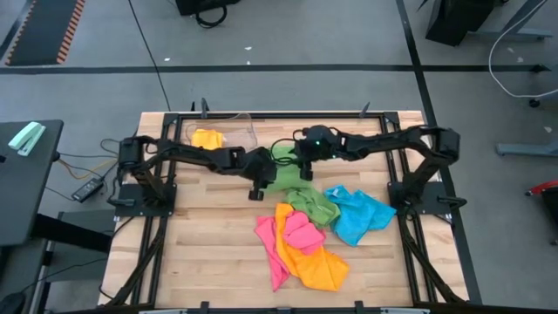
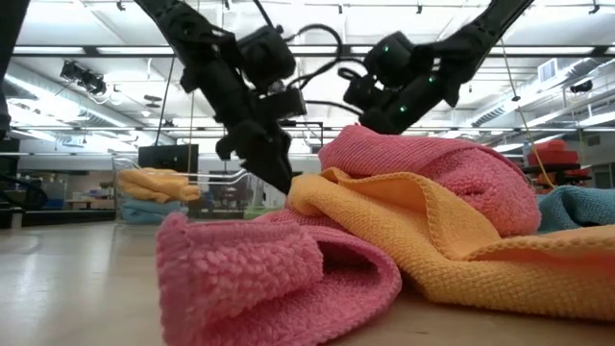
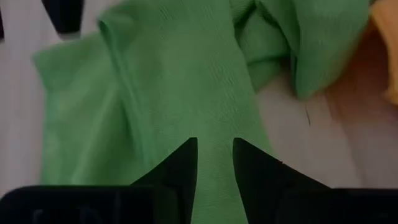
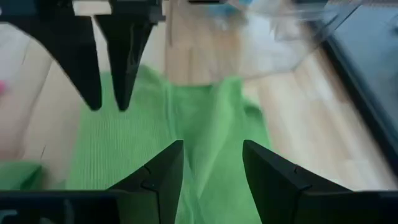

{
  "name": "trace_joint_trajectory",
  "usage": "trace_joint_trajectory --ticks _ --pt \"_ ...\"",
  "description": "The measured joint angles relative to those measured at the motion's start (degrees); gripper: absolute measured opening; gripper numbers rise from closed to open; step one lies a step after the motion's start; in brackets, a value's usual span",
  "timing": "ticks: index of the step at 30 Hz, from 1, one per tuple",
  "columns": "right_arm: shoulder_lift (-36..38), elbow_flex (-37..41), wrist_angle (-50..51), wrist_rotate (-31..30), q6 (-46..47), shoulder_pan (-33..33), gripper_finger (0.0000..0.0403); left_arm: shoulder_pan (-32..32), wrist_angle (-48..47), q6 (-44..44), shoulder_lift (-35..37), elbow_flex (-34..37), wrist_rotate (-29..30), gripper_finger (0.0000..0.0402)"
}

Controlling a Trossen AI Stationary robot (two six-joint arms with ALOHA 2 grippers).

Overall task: Fold microfiber towels
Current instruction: Fold the left green microfiber towel

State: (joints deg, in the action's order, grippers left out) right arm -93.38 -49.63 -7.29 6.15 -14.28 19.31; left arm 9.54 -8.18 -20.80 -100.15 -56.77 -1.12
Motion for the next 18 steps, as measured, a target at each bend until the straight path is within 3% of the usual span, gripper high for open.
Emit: trace_joint_trajectory --ticks 7,13,18 --pt "-9.63 -4.03 -0.80 6.12 2.11 2.45 0.0173 1.50 0.53 -1.07 -4.56 0.10 -0.05 0.0110" --pt "-18.06 -11.26 3.30 3.80 0.58 2.83 0.0157 1.86 0.34 -0.90 -5.93 0.06 -0.03 0.0109" --pt "-19.81 -13.46 4.59 5.02 1.42 4.38 0.0144 1.70 -0.11 -0.87 -5.93 -0.03 -0.03 0.0108"
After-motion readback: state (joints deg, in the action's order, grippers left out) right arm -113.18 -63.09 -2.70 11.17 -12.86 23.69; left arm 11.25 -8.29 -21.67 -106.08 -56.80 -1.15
